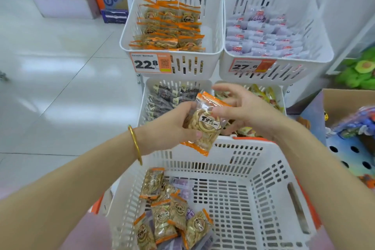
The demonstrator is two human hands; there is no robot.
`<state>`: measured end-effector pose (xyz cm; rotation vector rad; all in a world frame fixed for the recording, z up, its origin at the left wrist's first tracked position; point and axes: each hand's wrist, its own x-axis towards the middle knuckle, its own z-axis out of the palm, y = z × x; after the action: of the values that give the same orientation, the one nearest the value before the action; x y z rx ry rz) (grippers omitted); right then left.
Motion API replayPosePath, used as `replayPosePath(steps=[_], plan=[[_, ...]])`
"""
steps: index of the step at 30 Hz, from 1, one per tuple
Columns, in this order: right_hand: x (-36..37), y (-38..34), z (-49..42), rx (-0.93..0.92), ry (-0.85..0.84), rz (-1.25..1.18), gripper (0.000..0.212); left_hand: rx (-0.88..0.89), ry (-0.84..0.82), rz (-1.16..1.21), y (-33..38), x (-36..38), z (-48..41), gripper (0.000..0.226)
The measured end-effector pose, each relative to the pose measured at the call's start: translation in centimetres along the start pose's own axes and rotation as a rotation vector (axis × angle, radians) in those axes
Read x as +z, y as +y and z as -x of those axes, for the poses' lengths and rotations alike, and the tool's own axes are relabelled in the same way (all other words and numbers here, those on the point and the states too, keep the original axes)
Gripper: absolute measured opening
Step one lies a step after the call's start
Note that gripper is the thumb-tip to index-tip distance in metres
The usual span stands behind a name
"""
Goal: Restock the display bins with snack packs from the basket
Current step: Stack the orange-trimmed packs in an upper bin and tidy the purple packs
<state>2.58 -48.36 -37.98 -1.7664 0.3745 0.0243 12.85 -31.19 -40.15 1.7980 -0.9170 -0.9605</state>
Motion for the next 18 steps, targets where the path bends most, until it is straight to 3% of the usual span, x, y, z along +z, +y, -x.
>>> replayPosePath(steps=[3, 5, 9, 11, 14, 18], plan=[[-1.3, -3.3, -1.8, -0.073, -0.103, 0.3, 0.03, 0.079, -0.013, -0.094, 1.9, -1.9, -2.2, 0.081], [-2.1, -5.2, -3.3, -0.139, -0.057, 0.415, 0.015, 0.112, 0.048, -0.196, 3.3, -3.2, -3.9, 0.085], [-4.6, -8.4, -6.4, -0.213, 0.313, 0.431, 0.02, 0.195, 0.405, -0.292, 5.6, -6.4, -7.8, 0.072], [-5.7, -9.6, -8.5, -0.251, 0.524, 0.32, 0.023, 0.203, 0.541, -0.49, 6.0, -8.1, -9.6, 0.059], [-6.1, -10.5, -12.2, -0.283, 0.73, 0.41, 0.021, 0.224, 0.543, -0.789, 5.4, -9.5, -11.7, 0.047], [-5.0, -9.9, -15.2, -0.172, 0.868, 0.771, 0.019, 0.269, 0.53, -0.913, 4.5, -9.6, -13.7, 0.037]])
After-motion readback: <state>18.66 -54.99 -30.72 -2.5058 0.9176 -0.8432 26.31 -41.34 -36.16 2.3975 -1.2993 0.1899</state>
